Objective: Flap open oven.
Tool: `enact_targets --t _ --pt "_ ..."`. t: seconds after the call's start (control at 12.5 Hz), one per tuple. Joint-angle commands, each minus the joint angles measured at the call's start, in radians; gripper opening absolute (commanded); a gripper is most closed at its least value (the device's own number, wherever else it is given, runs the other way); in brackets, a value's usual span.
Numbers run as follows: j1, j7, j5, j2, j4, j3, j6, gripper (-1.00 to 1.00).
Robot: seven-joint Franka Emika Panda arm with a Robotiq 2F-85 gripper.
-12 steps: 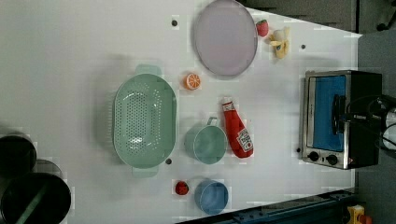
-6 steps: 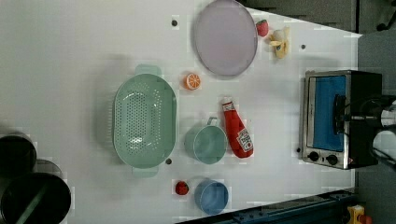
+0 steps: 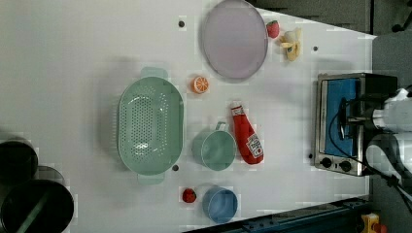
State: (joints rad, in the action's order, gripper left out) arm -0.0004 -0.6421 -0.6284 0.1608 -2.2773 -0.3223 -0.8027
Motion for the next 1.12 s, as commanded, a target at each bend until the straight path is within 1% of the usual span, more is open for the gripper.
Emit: enact_targets --t 0.08,0.16,0.32,0.64,0.8,0.88,1.12 --pt "0.044 0.210 -0.017 0.033 -0.003 0.047 0.020 -0.65" --pt "0.050 0.248 -0.040 0.050 -0.003 0.065 0.025 -0.65" --pt "0.067 0.362 -0.120 0.089 -0.003 0.096 0.033 -0.65" --pt "0.118 0.660 -0.301 0.194 0.009 0.149 0.078 -0.65" --pt "0.150 0.757 -0.399 0.258 0.023 0.166 0.109 -0.65" --pt "0.163 0.788 -0.427 0.291 0.028 0.169 0.115 -0.65" --pt "0.183 0.854 -0.435 0.381 0.063 0.172 0.109 -0.65"
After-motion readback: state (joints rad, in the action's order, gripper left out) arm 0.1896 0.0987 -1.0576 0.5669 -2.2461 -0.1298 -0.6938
